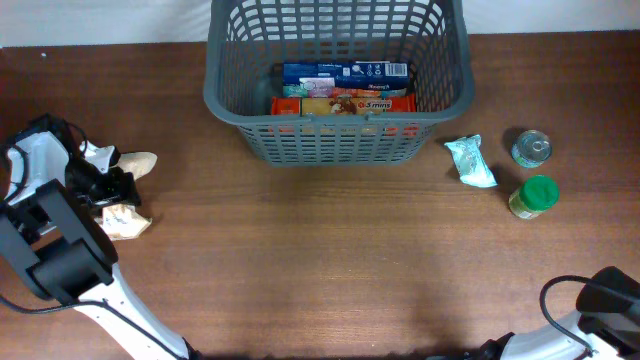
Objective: Pack container
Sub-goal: 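Grasp the beige bread bag with the left gripper and lift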
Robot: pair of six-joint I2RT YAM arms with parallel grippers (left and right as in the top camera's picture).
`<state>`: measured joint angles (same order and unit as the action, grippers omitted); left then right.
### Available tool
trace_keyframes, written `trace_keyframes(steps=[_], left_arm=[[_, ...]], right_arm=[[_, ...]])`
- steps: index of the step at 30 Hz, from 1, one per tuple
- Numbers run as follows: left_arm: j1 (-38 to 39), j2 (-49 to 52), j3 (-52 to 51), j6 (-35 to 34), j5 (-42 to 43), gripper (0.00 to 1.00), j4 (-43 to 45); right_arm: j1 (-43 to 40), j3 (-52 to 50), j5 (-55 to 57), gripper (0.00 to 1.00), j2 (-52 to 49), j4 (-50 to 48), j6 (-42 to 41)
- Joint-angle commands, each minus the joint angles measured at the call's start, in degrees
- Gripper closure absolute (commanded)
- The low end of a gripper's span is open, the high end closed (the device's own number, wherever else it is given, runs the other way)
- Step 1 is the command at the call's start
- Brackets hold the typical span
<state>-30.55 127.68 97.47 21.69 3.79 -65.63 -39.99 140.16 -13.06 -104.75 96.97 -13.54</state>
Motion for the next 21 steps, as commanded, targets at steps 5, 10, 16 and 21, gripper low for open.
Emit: trace_keyframes(steps=[5, 10, 16, 21], left_arm=[[0.2, 0.9, 0.3, 0.8, 1.0, 0.98, 0.0], [0.2, 0.9, 10.0, -1.9, 6.0, 0.98, -8.8], [0.9, 0.9, 40.9, -1.9, 12.6, 0.98, -21.7], [4.5, 0.8, 70.7, -1.4, 14.6, 0.98, -23.8]], right_arm=[[-0.2, -0.1, -0.5, 0.01, -0.5, 0.3, -0.3], [-0.2, -0.1, -0.5, 0.01, -0.5, 0.3, -0.3], [-0.2, -0.1, -1.9, 0.01, -0.5, 0.3, -0.4], [-0.2, -0.1, -2.0, 0.02, -0.5, 0.3, -0.4]])
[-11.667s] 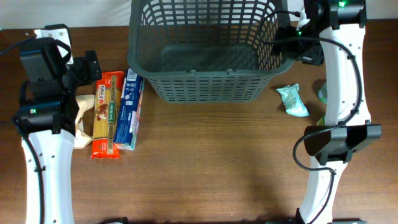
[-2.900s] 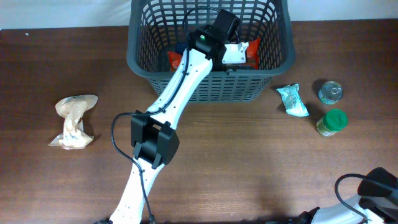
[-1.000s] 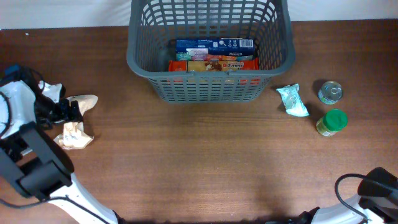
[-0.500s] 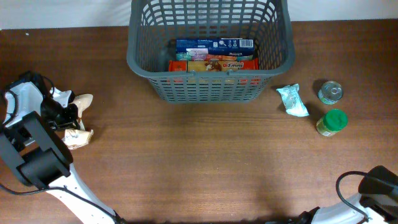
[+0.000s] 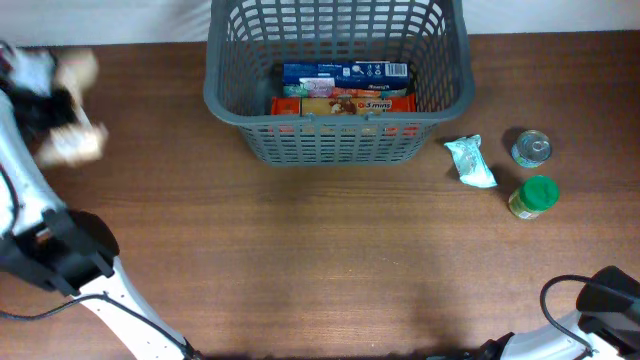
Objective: Pack container
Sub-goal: 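Grasp the beige bread bag with the left gripper and lift, then drop the bread bag into the basket with the left gripper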
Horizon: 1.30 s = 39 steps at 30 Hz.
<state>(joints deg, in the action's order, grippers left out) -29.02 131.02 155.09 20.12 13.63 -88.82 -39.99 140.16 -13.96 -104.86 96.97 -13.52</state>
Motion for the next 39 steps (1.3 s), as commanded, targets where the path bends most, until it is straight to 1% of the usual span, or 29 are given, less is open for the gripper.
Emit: trace_keyframes(steps=[1, 3, 5, 6, 9, 11, 13, 16, 18, 23, 27, 31, 37, 39], left_arm=[[4.3, -2.9, 18.5, 0.6, 5.1, 0.98, -0.1], [7.5, -3.8, 25.0, 1.9, 6.4, 0.98, 2.9], [11.6, -7.2, 24.1, 3.7, 6.6, 0.99, 8.5], [14.2, -8.3, 24.1, 5.8, 6.6, 0.98, 10.9], [22.0, -9.7, 24.2, 14.2, 6.5, 0.98, 15.6], [28.3, -9.6, 24.0, 22.3, 6.5, 0.98, 16.7], [33.8, -9.0, 22.7, 28.5, 5.8, 0.98, 16.9], [41.3, -8.0, 18.4, 36.0, 1.0, 0.98, 17.1], [45.5, -6.9, 14.4, 39.2, -3.6, 0.98, 18.4], [53.5, -3.0, 3.7, 40.5, -16.2, 0.98, 25.9], [57.5, 1.4, -1.1, 41.3, -20.5, 0.98, 28.6], [59.7, 5.4, -3.1, 41.3, -23.2, 0.98, 27.8], [61.2, 7.7, -5.2, 41.2, -22.3, 0.98, 27.7], [61.2, 7.8, -6.5, 39.7, -22.3, 0.98, 27.7]], right_arm=[[-0.2, -0.1, -1.1, 0.01, -0.4, 0.3, -0.5], [-0.2, -0.1, -1.1, 0.01, -0.4, 0.3, -0.5], [-0.2, -0.1, -1.1, 0.01, -0.4, 0.3, -0.5], [-0.2, -0.1, -1.1, 0.01, -0.4, 0.3, -0.5], [-0.2, -0.1, -1.1, 0.01, -0.4, 0.3, -0.4], [-0.2, -0.1, -1.1, 0.01, -0.4, 0.3, -0.5], [-0.2, -0.1, -1.1, 0.01, -0.4, 0.3, -0.5], [-0.2, -0.1, -1.1, 0.01, -0.4, 0.3, -0.4], [-0.2, -0.1, -1.1, 0.01, -0.4, 0.3, -0.5], [-0.2, -0.1, -2.4, 0.01, -0.4, 0.3, -0.4], [-0.2, -0.1, -2.4, 0.01, -0.4, 0.3, -0.4], [-0.2, -0.1, -2.4, 0.01, -0.4, 0.3, -0.4], [-0.2, -0.1, -2.4, 0.01, -0.4, 0.3, -0.4], [-0.2, -0.1, -2.4, 0.01, -0.4, 0.3, -0.4]])
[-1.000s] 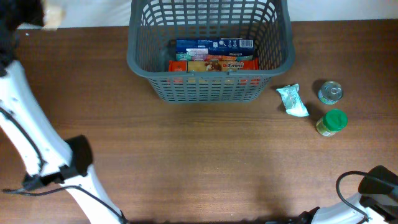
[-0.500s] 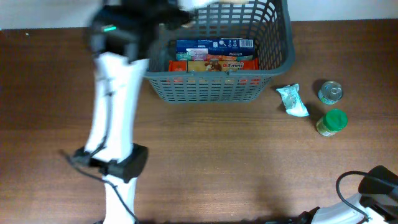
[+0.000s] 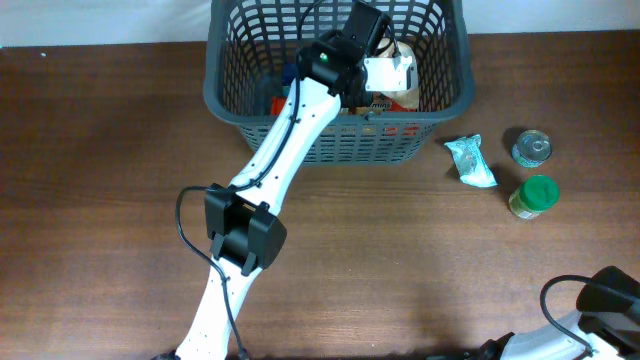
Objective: Pack container
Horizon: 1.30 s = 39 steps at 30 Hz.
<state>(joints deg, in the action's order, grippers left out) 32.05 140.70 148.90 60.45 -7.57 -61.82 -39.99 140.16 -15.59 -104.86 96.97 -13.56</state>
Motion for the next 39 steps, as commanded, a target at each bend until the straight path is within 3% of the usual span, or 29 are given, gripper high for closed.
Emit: trace_keyframes(steps=[1, 9, 10, 13, 15, 22, 28, 33, 36, 39], left_arm=[[0.2, -1.9, -0.9, -1.7, -1.0, 0.98, 0.7], [1.4, -1.9, -4.9, -3.1, -1.0, 0.98, -1.5], [1.6, -1.9, -5.2, -3.1, -1.0, 0.94, -1.5], [1.8, -1.9, -5.2, -3.2, -1.1, 0.44, -0.7], [1.8, -2.3, -5.2, -4.8, -1.3, 0.01, 0.5], [0.9, -8.7, -4.8, -12.2, -4.7, 0.01, 3.5], [-4.4, -20.4, -3.1, -17.7, -7.3, 0.01, 4.3], [-14.8, -29.5, -3.1, -23.6, -7.3, 0.01, 2.9], [-23.7, -32.4, -3.1, -29.7, -7.1, 0.01, 0.0], [-33.7, -32.7, -3.3, -36.9, -2.0, 0.01, -5.7]], right_arm=[[-0.2, -0.1, -0.7, 0.01, -0.4, 0.3, -0.4], [-0.2, -0.1, -0.7, 0.01, -0.4, 0.3, -0.4], [-0.2, -0.1, -0.7, 0.01, -0.4, 0.3, -0.4], [-0.2, -0.1, -0.7, 0.01, -0.4, 0.3, -0.4], [-0.2, -0.1, -0.7, 0.01, -0.4, 0.3, -0.4], [-0.2, -0.1, -0.7, 0.01, -0.4, 0.3, -0.4], [-0.2, -0.1, -0.7, 0.01, -0.4, 0.2, -0.4], [-0.2, -0.1, -3.5, 0.00, -0.4, -1.5, 0.2], [1.1, -0.1, -5.1, 0.07, -0.4, -1.9, 6.2], [4.2, -0.1, -1.1, 0.02, -0.9, -1.4, 7.2]])
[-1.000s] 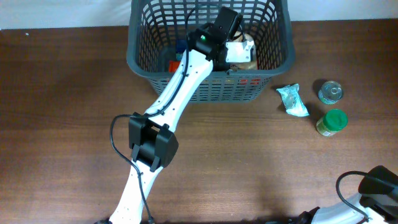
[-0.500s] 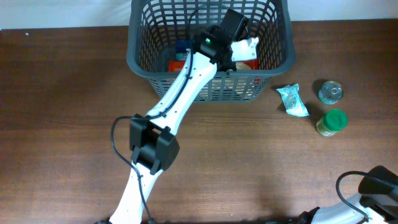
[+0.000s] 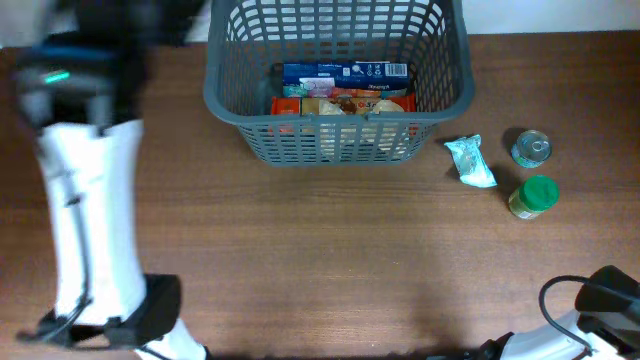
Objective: Pack container
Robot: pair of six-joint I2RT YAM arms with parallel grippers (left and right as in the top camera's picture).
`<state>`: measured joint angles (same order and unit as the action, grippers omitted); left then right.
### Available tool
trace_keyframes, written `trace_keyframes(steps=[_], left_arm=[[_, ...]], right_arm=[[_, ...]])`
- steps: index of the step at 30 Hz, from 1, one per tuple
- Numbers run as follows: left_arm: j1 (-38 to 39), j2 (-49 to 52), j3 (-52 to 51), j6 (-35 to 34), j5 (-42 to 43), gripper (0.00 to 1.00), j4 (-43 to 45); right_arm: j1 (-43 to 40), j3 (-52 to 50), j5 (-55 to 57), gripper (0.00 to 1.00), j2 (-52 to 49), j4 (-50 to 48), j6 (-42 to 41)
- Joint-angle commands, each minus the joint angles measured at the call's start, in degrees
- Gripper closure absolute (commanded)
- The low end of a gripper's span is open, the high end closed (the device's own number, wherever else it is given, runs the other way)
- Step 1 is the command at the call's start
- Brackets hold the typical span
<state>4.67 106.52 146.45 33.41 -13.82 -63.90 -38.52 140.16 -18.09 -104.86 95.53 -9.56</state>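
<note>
The grey plastic basket (image 3: 225, 95) stands at the back middle of the table. It holds a blue box (image 3: 345, 71), an orange box (image 3: 385, 102) and a pale crumpled packet (image 3: 335, 108) lying against the front wall. My left arm (image 3: 85, 200) rises along the left side, smeared by motion. Its gripper (image 3: 165, 15) is a dark blur at the top left, well clear of the basket, and its jaws cannot be made out. Of the right arm only a part (image 3: 600, 295) shows at the bottom right corner; its gripper is out of view.
To the right of the basket lie a teal packet (image 3: 470, 162), a tin can (image 3: 531, 148) and a green-lidded jar (image 3: 534, 196). The brown table (image 3: 320, 260) stretches in front of the basket.
The left arm, then reaching into the basket with the pale packet, now stands over the far left of the table. The packet lies in the basket, let go.
The left gripper was at the pale packet on the left of the table. Then it held the packet lifted at the far left edge. Later it held the packet inside the basket. Now the packet rests there and the arm is back at the left.
</note>
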Motion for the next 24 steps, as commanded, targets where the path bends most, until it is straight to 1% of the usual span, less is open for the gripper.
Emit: trace_keyframes(steps=[1, 3, 5, 7, 10, 13, 18, 21, 24], left_arm=[[-9.0, 1.8, -1.2, -11.5, 6.9, 0.01, -5.1], [-14.6, 2.9, -1.9, -14.9, 13.2, 0.01, -7.9], [-18.6, 4.3, -2.6, -17.8, 16.9, 0.01, -9.7], [-21.3, 6.0, -3.0, -20.2, 17.9, 0.01, -11.5], [-23.8, 8.7, -3.0, -20.8, 17.7, 0.01, -14.4], [-24.9, 10.8, -3.0, -20.7, 17.7, 0.01, -15.9], [-25.0, 12.6, -3.0, -20.7, 17.7, 0.01, -16.3], [-25.0, 12.7, -3.0, -20.7, 17.7, 0.01, -16.3], [-25.0, 12.7, -3.0, -20.7, 17.7, 0.01, -16.3]], right_arm=[[4.0, -0.1, 4.0, 0.02, -1.2, 0.2, 3.2], [6.6, -0.4, 8.9, 0.02, -2.4, 1.0, 3.1], [8.6, -1.3, 10.3, 0.00, -4.1, 1.7, 3.1], [10.2, -3.7, 12.6, 0.00, -5.8, 1.8, 3.1], [11.6, -10.4, 17.8, 0.01, -8.0, 1.4, 0.9], [12.0, -18.9, 18.8, 0.01, -8.8, -1.4, 0.3], [12.0, -32.7, 18.8, 0.00, -8.8, -10.5, 0.3], [12.5, -38.8, 18.5, 0.00, -8.8, -14.3, 0.3], [13.4, -42.4, 18.2, 0.00, -8.8, -17.3, 0.3]])
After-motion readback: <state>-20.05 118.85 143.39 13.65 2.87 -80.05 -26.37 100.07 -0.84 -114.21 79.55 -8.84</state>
